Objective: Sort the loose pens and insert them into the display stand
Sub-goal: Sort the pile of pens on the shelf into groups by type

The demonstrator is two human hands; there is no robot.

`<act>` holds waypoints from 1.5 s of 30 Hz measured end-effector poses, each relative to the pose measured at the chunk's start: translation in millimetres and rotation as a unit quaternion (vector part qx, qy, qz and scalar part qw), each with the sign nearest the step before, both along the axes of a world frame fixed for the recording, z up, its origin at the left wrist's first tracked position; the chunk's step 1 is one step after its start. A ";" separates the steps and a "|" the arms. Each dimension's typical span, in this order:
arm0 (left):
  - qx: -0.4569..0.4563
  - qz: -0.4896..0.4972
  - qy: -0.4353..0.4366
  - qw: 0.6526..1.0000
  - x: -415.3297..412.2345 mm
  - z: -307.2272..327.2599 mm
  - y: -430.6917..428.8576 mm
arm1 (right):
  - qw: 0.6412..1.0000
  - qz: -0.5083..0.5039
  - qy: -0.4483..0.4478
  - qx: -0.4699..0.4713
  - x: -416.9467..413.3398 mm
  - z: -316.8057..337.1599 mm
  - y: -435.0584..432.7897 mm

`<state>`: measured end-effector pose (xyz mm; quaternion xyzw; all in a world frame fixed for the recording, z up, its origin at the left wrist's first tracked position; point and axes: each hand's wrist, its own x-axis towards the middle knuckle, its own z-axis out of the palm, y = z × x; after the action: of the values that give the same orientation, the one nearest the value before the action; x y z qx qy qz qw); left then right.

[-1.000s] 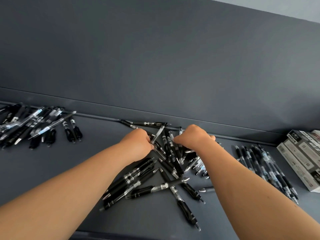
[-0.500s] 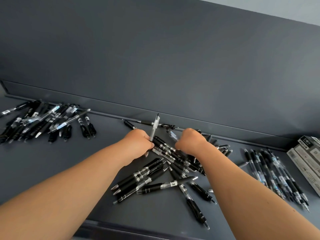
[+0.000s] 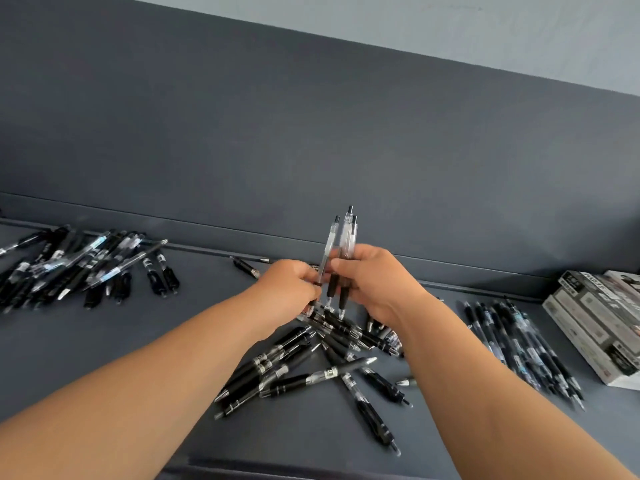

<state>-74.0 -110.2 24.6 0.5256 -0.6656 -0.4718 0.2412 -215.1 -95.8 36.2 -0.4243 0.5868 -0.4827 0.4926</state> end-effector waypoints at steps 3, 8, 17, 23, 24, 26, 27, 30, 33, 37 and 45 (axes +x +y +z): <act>-0.073 -0.020 -0.049 0.996 -8.5 4.9 7.5 | 0.999 -0.010 -0.028 -0.011 -0.4 4.3 6.1; -0.165 -0.071 -0.143 0.973 -21.9 15.8 22.1 | 0.997 -0.033 -0.072 -0.020 -8.8 5.2 18.9; -0.199 -0.079 -0.200 0.956 -50.2 8.6 24.3 | 0.995 -0.102 0.012 0.003 -94.5 10.6 62.4; -0.189 -0.096 -0.210 0.954 -71.4 0.1 23.9 | 0.957 -0.182 0.208 0.085 -177.4 8.7 93.9; -0.190 -0.097 -0.214 0.953 -73.9 -1.2 23.4 | 0.946 -0.190 0.246 0.096 -186.6 8.1 97.6; -0.194 -0.096 -0.225 0.950 -77.8 -3.6 22.2 | 0.919 -0.194 0.319 0.127 -199.7 5.9 103.4; -0.196 -0.094 -0.230 0.948 -79.3 -4.8 21.5 | 0.907 -0.192 0.347 0.140 -204.2 3.5 105.0; -0.198 -0.084 -0.245 0.945 -81.6 -8.4 18.6 | 0.882 -0.184 0.403 0.162 -210.2 -6.2 105.8; -0.192 -0.075 -0.250 0.946 -81.5 -12.2 14.7 | 0.863 -0.192 0.438 0.162 -214.2 -16.6 103.4; -0.198 -0.066 -0.258 0.944 -79.8 -15.0 10.1 | 0.834 -0.194 0.491 0.161 -213.8 -20.1 103.3; -0.206 -0.053 -0.270 0.939 -74.4 -16.3 5.0 | 0.783 -0.193 0.580 0.114 -197.3 -24.3 98.5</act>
<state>-148.4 -105.2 8.3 0.5360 -0.8153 -0.1764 0.1302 -412.4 2.8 11.8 -0.4431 0.8821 -0.1601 0.0003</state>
